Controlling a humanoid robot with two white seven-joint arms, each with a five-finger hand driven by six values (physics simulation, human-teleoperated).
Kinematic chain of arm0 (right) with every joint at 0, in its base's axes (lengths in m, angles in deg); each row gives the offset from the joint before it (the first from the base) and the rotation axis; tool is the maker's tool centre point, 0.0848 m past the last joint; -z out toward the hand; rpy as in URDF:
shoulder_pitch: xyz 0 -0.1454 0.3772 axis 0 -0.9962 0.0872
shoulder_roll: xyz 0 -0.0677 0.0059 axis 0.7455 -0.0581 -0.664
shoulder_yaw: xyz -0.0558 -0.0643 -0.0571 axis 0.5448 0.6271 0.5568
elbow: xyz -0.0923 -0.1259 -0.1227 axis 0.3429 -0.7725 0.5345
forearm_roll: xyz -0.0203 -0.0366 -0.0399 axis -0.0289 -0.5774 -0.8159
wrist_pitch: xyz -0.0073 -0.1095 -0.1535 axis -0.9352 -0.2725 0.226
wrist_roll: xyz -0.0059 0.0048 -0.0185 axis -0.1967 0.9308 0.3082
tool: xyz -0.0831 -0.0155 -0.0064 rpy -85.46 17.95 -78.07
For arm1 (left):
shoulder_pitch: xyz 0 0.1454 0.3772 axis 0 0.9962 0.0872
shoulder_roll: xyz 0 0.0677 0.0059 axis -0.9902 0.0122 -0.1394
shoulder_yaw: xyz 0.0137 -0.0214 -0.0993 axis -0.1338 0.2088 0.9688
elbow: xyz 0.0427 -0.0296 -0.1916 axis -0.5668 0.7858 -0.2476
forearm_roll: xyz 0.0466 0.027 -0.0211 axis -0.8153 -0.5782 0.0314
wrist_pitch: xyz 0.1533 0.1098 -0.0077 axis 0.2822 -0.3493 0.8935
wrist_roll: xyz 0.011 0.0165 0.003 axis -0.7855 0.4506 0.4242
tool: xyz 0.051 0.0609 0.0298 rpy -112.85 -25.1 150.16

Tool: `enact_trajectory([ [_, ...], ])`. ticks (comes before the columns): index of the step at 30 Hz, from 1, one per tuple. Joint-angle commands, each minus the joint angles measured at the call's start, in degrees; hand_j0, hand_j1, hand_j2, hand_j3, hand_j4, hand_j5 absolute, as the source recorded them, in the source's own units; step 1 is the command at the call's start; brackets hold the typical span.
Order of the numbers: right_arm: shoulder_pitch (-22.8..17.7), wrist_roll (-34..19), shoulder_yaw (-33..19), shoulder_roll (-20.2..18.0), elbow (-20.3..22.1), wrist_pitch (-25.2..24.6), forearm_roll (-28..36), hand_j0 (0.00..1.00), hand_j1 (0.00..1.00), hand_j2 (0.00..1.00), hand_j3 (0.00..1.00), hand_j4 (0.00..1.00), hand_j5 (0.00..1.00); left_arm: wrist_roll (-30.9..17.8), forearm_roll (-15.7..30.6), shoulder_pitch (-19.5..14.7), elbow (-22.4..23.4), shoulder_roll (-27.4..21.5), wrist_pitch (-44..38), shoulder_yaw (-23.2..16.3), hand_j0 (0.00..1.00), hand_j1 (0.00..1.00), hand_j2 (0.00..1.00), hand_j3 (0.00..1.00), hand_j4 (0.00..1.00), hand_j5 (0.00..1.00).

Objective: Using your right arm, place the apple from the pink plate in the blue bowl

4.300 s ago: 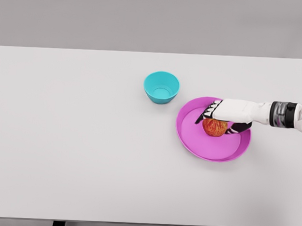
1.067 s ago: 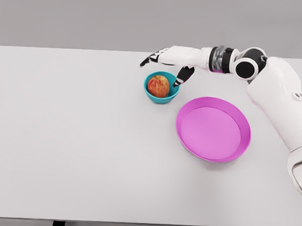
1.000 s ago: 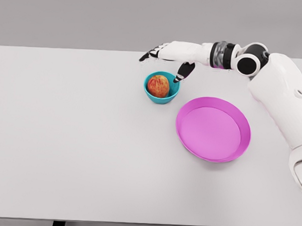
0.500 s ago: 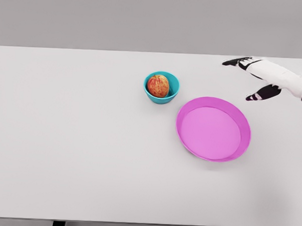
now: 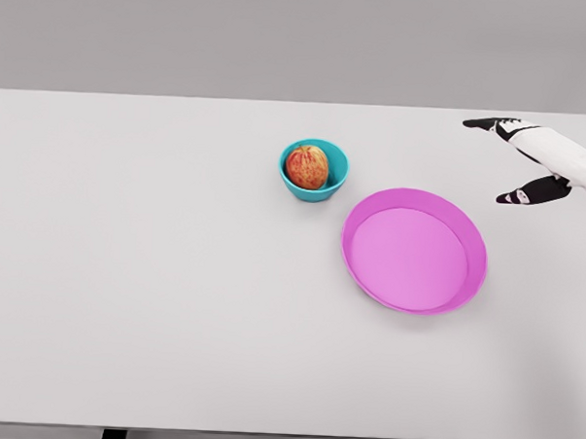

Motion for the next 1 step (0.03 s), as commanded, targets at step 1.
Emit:
enact_trajectory([
  [1, 0.0, 0.0, -0.1, 0.0, -0.2, -0.2, 0.4, 1.00, 1.00, 1.00, 1.00, 1.00, 1.00, 0.0, 0.0, 0.1, 0.1, 0.0, -0.1, 0.0, 1.00, 1.00, 1.00, 1.00, 1.00, 1.00],
])
